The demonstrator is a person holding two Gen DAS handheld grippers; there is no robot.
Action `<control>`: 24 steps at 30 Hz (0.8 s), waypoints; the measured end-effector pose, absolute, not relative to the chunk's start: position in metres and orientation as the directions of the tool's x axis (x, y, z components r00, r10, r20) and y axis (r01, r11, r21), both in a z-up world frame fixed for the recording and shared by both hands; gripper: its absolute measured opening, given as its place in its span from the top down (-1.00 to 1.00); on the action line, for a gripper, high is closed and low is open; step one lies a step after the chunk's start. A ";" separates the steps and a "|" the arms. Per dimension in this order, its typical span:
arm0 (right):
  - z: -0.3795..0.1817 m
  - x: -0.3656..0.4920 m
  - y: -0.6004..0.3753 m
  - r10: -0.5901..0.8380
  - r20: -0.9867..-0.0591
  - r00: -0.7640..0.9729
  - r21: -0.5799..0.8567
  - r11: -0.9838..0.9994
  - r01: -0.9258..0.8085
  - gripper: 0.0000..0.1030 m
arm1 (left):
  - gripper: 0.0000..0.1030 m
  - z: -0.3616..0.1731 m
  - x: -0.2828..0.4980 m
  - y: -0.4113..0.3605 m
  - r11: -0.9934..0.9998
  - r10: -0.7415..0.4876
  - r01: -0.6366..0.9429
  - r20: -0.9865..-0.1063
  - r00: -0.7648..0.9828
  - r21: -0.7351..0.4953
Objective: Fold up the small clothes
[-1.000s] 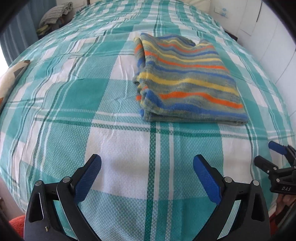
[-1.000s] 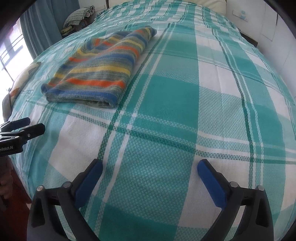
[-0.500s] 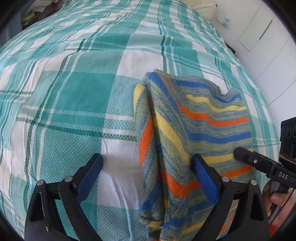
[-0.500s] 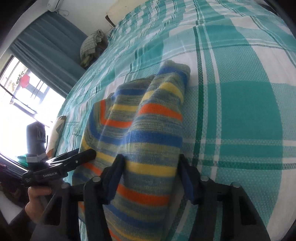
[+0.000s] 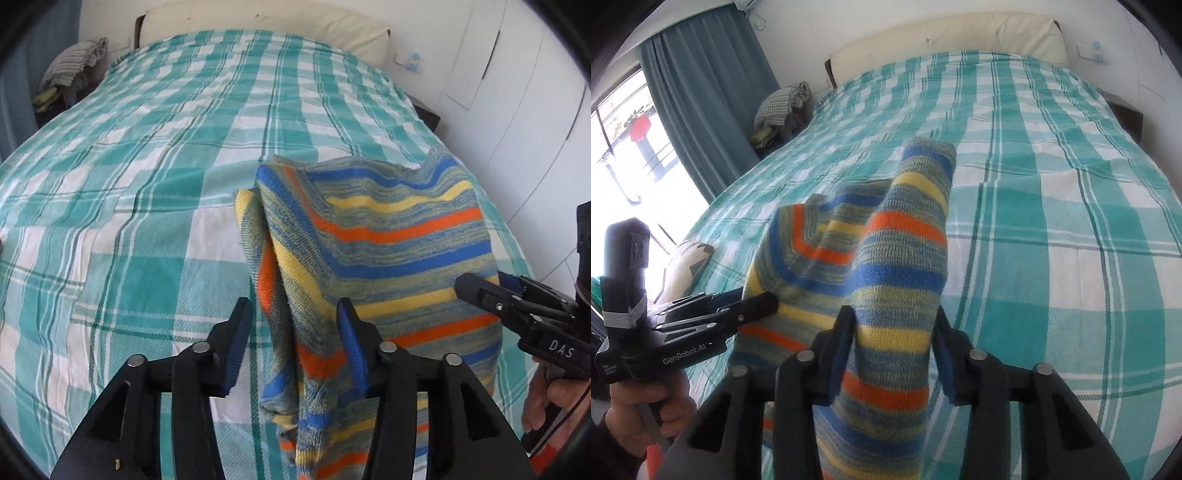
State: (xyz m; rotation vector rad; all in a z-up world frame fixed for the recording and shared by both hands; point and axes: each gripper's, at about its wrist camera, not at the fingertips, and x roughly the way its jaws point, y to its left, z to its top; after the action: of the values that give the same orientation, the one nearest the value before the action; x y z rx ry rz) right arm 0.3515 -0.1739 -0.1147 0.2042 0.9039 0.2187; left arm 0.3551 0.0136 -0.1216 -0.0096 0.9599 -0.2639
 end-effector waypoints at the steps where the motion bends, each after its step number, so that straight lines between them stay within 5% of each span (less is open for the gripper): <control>1: -0.120 0.347 -0.184 0.223 -0.772 0.595 0.242 0.969 -0.049 -0.77 | -0.29 -0.130 0.350 0.015 0.979 -0.174 0.187 -0.820 0.545 -0.083; 3: -0.120 0.324 -0.201 0.198 -0.777 0.598 0.221 0.975 -0.037 -0.77 | -0.31 -0.137 0.327 0.025 0.984 -0.143 0.168 -0.821 0.553 -0.058; 7: -0.106 0.263 -0.204 0.101 -0.791 0.603 0.071 0.995 -0.073 -0.78 | -0.82 -0.126 0.255 0.031 0.988 -0.041 0.140 -0.777 0.628 0.061; 9: -0.096 0.232 -0.201 0.084 -0.788 0.610 0.034 0.995 -0.093 -0.85 | -0.91 -0.112 0.219 0.029 0.988 -0.015 0.128 -0.750 0.661 0.092; 20: -0.008 0.076 -0.173 0.021 -0.717 0.696 -0.057 0.994 -0.088 -0.99 | -0.96 -0.010 0.070 0.007 0.964 0.120 0.065 -0.637 0.762 0.259; 24: 0.016 0.026 -0.169 -0.004 -0.693 0.721 -0.080 0.994 -0.071 -0.99 | -0.97 0.004 0.025 0.015 0.982 0.069 0.070 -0.668 0.741 0.178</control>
State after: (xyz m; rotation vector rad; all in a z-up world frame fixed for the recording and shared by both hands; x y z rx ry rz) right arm 0.0257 -0.1692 0.0160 -0.1039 0.7650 0.0369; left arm 0.0254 0.0151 0.0044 0.1970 0.7380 -0.0006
